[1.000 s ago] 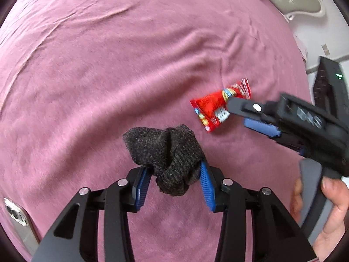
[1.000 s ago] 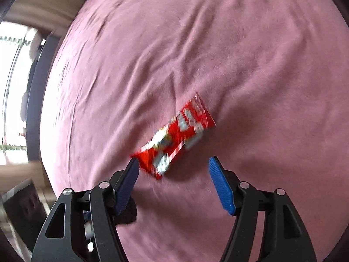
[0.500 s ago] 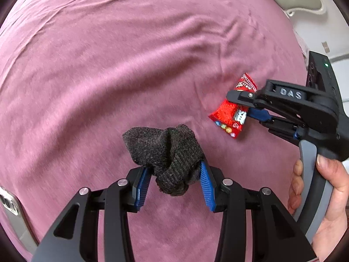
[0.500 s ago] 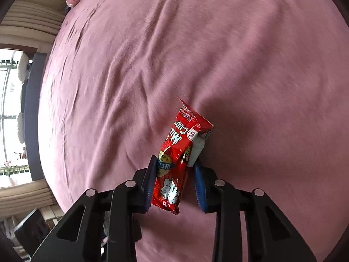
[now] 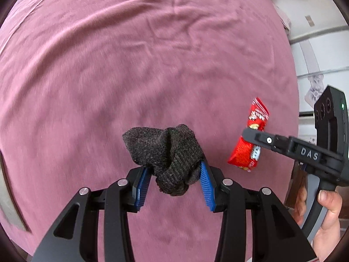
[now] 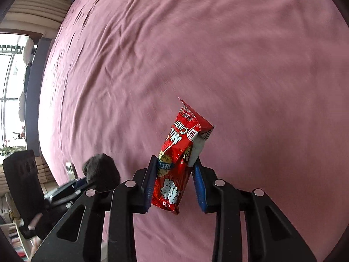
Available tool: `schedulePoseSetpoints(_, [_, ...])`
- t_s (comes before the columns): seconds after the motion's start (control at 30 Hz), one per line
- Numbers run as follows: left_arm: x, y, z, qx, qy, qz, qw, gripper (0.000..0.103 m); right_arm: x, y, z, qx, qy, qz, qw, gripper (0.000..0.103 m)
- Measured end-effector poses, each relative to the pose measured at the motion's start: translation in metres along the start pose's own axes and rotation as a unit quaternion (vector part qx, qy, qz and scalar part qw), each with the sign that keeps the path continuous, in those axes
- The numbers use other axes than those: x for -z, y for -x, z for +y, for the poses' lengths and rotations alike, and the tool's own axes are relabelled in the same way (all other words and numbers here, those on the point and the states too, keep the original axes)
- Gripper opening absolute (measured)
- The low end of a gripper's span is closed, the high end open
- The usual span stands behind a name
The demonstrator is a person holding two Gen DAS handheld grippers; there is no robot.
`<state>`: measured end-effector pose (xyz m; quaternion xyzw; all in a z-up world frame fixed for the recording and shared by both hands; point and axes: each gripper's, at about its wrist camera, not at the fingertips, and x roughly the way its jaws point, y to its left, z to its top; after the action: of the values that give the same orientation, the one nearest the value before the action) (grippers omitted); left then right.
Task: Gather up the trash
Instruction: 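Carry grey sock and red candy wrapper over the yellow bin and open both tools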
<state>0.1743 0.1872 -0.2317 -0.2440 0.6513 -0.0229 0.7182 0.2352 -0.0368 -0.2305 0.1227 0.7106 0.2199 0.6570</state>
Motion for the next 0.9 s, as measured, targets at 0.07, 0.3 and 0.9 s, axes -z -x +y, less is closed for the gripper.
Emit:
schedulePoseSetpoints(0.07, [0.015, 0.007, -0.005, -0.004, -0.011, 0.002, 0.9999, 0.042, 0.016, 0.014, -0.009, 0.007, 0.0, -0.004, 1.0, 0.031])
schedulePoseSetpoints(0.3, [0.068, 0.013, -0.045, -0.011, -0.064, 0.019, 0.9977, 0.042, 0.075, 0.051, -0.026, 0.009, -0.005, -0.03, 0.999, 0.031])
schedulePoseSetpoints(0.9, [0.193, -0.022, -0.196, 0.007, -0.204, 0.093, 0.9744, 0.042, 0.226, 0.141, -0.114, 0.005, -0.076, -0.092, 0.993, 0.032])
